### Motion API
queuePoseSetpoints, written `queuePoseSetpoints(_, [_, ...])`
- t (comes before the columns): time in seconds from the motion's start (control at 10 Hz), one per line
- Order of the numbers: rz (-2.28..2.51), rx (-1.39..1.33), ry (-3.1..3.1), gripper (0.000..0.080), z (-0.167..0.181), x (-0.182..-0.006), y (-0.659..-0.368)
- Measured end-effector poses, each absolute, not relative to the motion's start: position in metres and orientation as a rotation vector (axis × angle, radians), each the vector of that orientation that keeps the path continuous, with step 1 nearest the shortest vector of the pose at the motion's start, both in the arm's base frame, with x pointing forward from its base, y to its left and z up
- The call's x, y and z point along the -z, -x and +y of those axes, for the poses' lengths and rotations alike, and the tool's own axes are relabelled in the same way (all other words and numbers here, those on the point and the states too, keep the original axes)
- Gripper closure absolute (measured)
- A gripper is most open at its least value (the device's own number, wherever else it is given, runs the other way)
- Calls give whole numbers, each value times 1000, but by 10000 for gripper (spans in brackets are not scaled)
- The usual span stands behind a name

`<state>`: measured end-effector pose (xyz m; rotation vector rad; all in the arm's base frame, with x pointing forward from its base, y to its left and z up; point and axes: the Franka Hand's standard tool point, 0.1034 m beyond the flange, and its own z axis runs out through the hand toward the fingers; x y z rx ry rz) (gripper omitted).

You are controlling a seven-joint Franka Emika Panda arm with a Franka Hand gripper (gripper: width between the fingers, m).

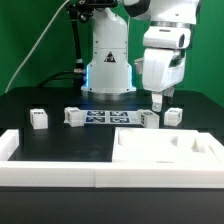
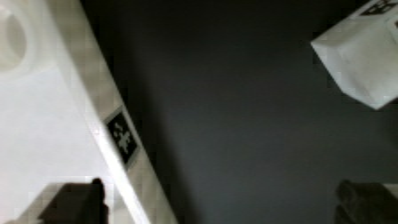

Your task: Assemble one leg

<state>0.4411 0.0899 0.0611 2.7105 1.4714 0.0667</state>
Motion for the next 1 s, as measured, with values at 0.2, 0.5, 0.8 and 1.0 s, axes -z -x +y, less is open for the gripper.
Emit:
queuePoseSetpoints(0.2, [1003, -117, -2951, 151, 89, -62, -426])
queuePoseSetpoints(0.5, [530, -126, -3112, 151, 99, -48, -402])
queuePoseSetpoints(0.8, [235, -116, -3166, 151, 99, -47, -402])
queuePoseSetpoints(1.0, [-201, -120, -3191, 151, 103, -49, -398])
